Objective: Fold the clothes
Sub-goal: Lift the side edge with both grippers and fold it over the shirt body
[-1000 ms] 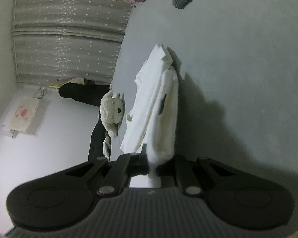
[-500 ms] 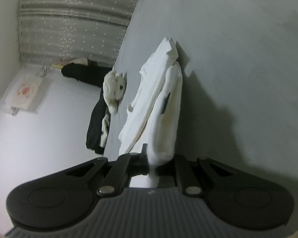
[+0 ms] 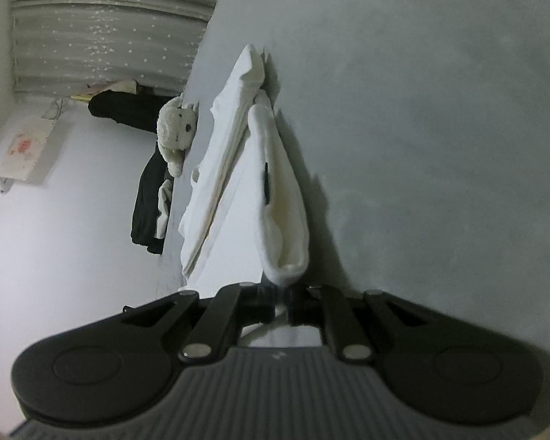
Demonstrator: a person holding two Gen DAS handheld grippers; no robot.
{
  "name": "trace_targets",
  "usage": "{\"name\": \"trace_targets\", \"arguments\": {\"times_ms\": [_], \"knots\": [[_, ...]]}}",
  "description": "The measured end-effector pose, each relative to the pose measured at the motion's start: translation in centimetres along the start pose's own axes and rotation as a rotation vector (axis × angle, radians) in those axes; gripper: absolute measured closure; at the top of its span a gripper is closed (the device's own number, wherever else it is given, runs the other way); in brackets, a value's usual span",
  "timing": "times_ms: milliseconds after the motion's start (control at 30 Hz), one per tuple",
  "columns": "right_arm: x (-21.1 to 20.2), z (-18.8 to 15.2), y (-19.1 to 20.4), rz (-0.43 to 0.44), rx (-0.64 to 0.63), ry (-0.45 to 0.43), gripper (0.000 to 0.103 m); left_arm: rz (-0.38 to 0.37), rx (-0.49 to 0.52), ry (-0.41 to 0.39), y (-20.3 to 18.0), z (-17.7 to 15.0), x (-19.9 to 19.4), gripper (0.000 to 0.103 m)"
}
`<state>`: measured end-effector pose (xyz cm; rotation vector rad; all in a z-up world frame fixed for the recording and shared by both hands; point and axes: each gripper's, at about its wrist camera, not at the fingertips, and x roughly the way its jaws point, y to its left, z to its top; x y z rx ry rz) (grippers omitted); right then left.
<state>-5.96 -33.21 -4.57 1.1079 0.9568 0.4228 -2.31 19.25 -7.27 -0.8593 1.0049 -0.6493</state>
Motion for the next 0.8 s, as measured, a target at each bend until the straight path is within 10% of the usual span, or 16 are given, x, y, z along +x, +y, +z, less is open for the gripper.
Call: {"name": "trace_targets", "arguments": {"times_ms": [800], "knots": [[0.81, 0.24, 0.77, 0.006, -0.059, 0.042, 0.085, -0.018, 0.074, 0.118, -0.07, -0.07, 0.37, 0.068]]}}
